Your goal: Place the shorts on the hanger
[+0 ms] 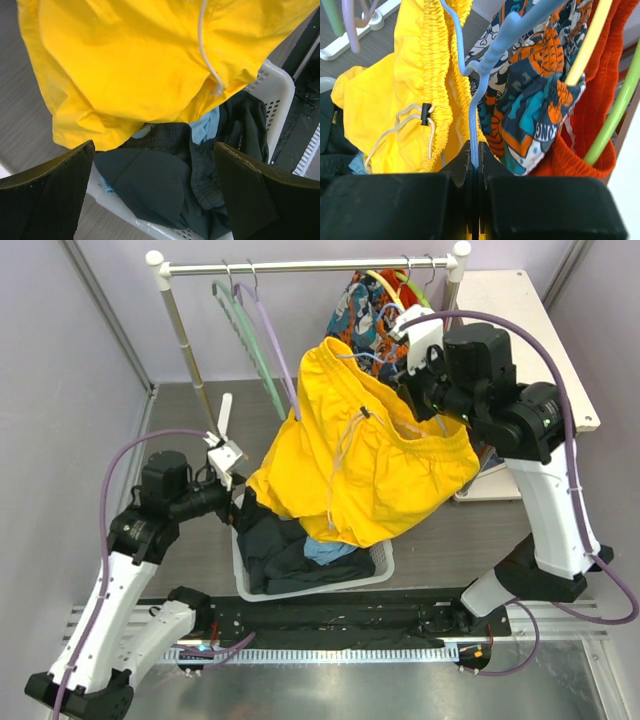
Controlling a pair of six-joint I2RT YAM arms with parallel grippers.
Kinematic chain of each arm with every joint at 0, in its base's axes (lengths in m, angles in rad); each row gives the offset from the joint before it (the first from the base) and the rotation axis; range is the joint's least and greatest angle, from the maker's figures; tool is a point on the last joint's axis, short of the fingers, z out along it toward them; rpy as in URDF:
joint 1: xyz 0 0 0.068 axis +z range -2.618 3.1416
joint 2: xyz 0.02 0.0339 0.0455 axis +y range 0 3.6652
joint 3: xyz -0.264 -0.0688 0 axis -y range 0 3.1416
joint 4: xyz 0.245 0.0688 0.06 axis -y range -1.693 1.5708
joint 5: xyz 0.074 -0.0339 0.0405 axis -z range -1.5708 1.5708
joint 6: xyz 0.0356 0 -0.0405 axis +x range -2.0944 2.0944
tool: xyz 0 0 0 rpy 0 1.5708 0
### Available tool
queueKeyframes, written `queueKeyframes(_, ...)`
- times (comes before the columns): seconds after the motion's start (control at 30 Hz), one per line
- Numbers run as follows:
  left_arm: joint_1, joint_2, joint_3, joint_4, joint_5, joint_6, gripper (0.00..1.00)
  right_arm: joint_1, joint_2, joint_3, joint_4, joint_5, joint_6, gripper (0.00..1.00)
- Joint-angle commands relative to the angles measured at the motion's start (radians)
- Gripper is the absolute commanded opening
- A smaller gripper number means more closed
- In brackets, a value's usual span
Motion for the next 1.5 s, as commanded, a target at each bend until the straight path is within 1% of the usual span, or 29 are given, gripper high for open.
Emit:
queueKeyframes(0.0, -0.033, 0.027, -0.132, 0.295, 0.062, -0.081, 1.0, 0.001, -0.114, -0.056, 0.077, 0.039, 0.018, 0.01)
queueKeyframes(0.07, -0.066, 0.073, -0.16, 0.383, 0.007, -0.081, 1.0, -0.001, -0.164, -0.104, 0.083, 0.032, 0.015, 0.01)
queueKeyframes(0.13, -0.112, 0.157, -0.166, 0.445, 0.0, -0.081, 1.0, 0.001, -0.199, -0.136, 0.103, 0.02, 0.014, 0.01)
queueKeyframes(0.17, -0.154, 0.182, -0.165, 0.491, 0.008, -0.074, 1.0, -0.001, -0.217, -0.147, 0.098, 0.012, 0.008, 0.01)
queueKeyframes(0.27, -0.244, 0.279, -0.163, 0.551, -0.003, -0.026, 1.0, -0.013, -0.234, -0.15, 0.097, 0.009, 0.004, 0.01)
queueKeyframes(0.3, -0.305, 0.299, -0.16, 0.582, 0.006, -0.018, 1.0, -0.018, -0.234, -0.147, 0.097, 0.006, 0.0, 0.01)
queueKeyframes(0.33, -0.336, 0.316, -0.155, 0.591, 0.017, -0.014, 1.0, -0.022, -0.236, -0.144, 0.095, 0.004, 0.0, 0.01)
queueKeyframes(0.37, -0.403, 0.352, -0.149, 0.593, 0.025, -0.014, 1.0, -0.027, -0.233, -0.13, 0.091, 0.001, 0.0, 0.01)
queueKeyframes(0.43, -0.475, 0.386, -0.142, 0.603, 0.008, -0.014, 1.0, -0.035, -0.224, -0.116, 0.09, -0.011, 0.0, 0.01)
queueKeyframes(0.47, -0.538, 0.412, -0.145, 0.615, -0.004, -0.011, 1.0, -0.036, -0.221, -0.101, 0.087, -0.014, 0.0, 0.01)
queueKeyframes(0.57, -0.618, 0.469, -0.158, 0.712, -0.07, -0.046, 1.0, -0.042, -0.201, -0.073, 0.086, -0.03, 0.0, 0.01)
queueKeyframes(0.63, -0.65, 0.498, -0.154, 0.755, -0.15, -0.08, 1.0, -0.044, -0.19, -0.061, 0.089, -0.039, 0.001, 0.01)
queueKeyframes(0.67, -0.694, 0.511, -0.155, 0.789, -0.192, -0.08, 1.0, -0.045, -0.185, -0.054, 0.089, -0.043, 0.003, 0.01)
queueKeyframes(0.7, -0.719, 0.532, -0.155, 0.804, -0.34, -0.072, 1.0, -0.045, -0.179, -0.05, 0.092, -0.043, 0.003, 0.01)
queueKeyframes(0.77, -0.77, 0.555, -0.132, 0.818, -0.485, -0.069, 0.99, -0.045, -0.173, -0.049, 0.094, -0.048, 0.006, 0.01)
queueKeyframes(0.8, -0.772, 0.578, -0.12, 0.82, -0.531, -0.093, 0.93, -0.045, -0.171, -0.05, 0.095, -0.046, 0.006, 0.01)
queueKeyframes(0.83, -0.772, 0.584, -0.106, 0.818, -0.634, -0.099, 0.7, -0.047, -0.168, -0.049, 0.098, -0.048, 0.007, 0.01)
queueKeyframes(0.9, -0.772, 0.596, -0.088, 0.786, -0.7, -0.092, 0.36, -0.045, -0.167, -0.046, 0.098, -0.046, 0.009, 0.01)
queueKeyframes(0.93, -0.772, 0.598, -0.082, 0.762, -0.722, -0.048, 0.1, -0.045, -0.167, -0.044, 0.101, -0.046, 0.009, 0.01)
queueKeyframes(0.97, -0.77, 0.594, -0.056, 0.691, -0.756, -0.034, 0.0, -0.047, -0.167, -0.046, 0.103, -0.046, 0.011, 0.01)
queueKeyframes(1.07, -0.753, 0.514, -0.016, 0.63, -0.808, -0.005, 0.0, -0.047, -0.164, -0.044, 0.106, -0.045, 0.014, 0.01)
queueKeyframes(1.13, -0.753, 0.422, -0.014, 0.639, -0.823, 0.072, 0.0, -0.047, -0.165, -0.047, 0.12, -0.045, 0.015, 0.01)
queueKeyframes(1.17, -0.753, 0.397, -0.019, 0.654, -0.86, 0.101, 0.0, -0.047, -0.167, -0.049, 0.13, -0.046, 0.014, 0.01)
queueKeyframes(1.23, -0.75, 0.347, -0.046, 0.721, -0.886, 0.191, 0.0, -0.047, -0.167, -0.058, 0.161, -0.045, 0.011, 0.01)
queueKeyframes(1.27, -0.747, 0.337, -0.063, 0.744, -0.901, 0.272, 0.0, -0.047, -0.164, -0.061, 0.172, -0.043, 0.009, 0.01)
queueKeyframes(1.3, -0.741, 0.336, -0.075, 0.805, -0.917, 0.314, 0.0, -0.045, -0.158, -0.061, 0.19, -0.034, 0.009, 0.01)
queueKeyframes(1.37, -0.718, 0.348, -0.076, 0.858, -0.928, 0.42, 0.0, -0.045, -0.153, -0.075, 0.21, -0.014, 0.008, 0.01)
queueKeyframes(1.43, -0.69, 0.374, -0.072, 0.95, -0.964, 0.485, 0.0, -0.047, -0.159, -0.112, 0.254, 0.001, 0.006, 0.01)
queueKeyframes(1.47, -0.677, 0.404, -0.069, 0.986, -0.975, 0.549, 0.0, -0.047, -0.161, -0.121, 0.268, 0.001, 0.007, 0.01)
